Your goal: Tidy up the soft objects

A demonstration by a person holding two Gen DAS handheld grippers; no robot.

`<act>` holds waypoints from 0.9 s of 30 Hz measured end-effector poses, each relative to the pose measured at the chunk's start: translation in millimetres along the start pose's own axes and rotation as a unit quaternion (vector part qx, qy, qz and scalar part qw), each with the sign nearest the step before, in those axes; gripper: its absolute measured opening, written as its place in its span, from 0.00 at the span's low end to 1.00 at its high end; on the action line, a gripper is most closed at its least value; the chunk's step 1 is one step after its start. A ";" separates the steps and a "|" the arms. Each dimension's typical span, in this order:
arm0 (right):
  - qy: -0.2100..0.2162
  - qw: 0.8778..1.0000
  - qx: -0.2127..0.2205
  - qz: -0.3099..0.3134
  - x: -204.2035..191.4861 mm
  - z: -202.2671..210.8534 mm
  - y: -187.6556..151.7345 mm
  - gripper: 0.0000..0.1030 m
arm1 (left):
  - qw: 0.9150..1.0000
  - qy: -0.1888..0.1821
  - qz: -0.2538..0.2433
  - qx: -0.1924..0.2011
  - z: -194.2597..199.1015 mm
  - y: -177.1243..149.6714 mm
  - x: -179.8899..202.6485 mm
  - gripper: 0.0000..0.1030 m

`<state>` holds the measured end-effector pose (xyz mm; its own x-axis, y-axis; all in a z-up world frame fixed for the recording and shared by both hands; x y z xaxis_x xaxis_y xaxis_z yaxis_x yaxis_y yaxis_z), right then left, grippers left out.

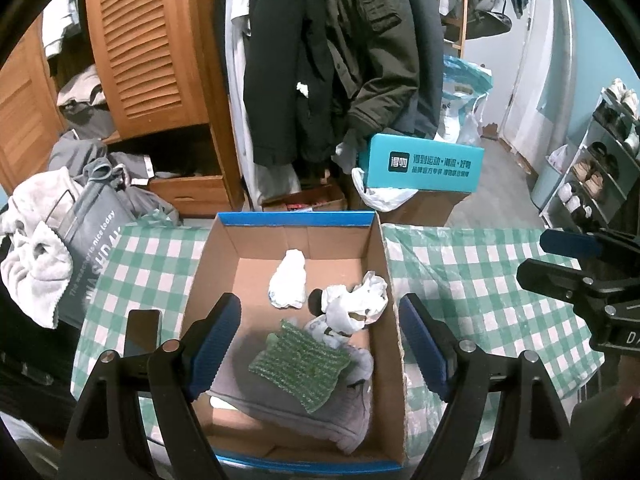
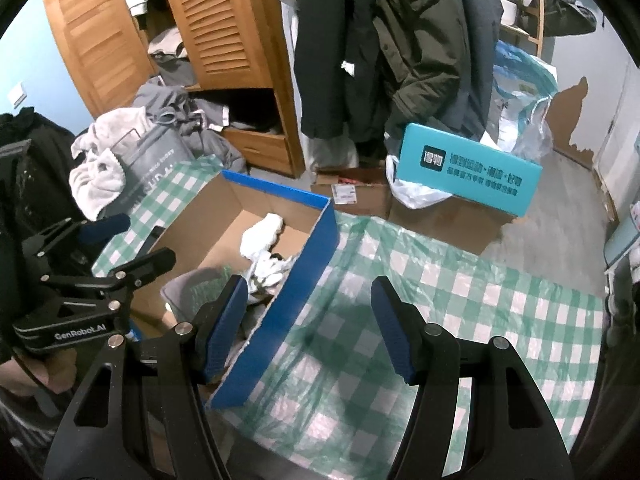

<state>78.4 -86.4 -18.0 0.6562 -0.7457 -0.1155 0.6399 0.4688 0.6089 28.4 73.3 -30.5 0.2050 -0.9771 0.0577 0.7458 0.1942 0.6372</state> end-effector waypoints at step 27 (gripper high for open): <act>0.003 1.000 -0.007 0.002 -3.1 -4.1 -6.2 0.62 | 1.000 0.010 -0.003 -0.012 -0.5 -6.8 6.1 0.80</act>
<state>74.1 -85.1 -24.6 0.6610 -0.7409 -0.1185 0.6433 0.4783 0.5979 24.9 66.1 -34.9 0.2126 -0.9764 0.0382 0.7622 0.1902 0.6188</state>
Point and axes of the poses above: each gripper's, at about its wrist camera, not at the fingertips, and z roughly against the way its jaws point, x to its right, y to its top, the point moved 7 cm from there along -z, roughly the way its jaws point, and after that the axes turned 5 degrees about -y, right-handed, at the moved point
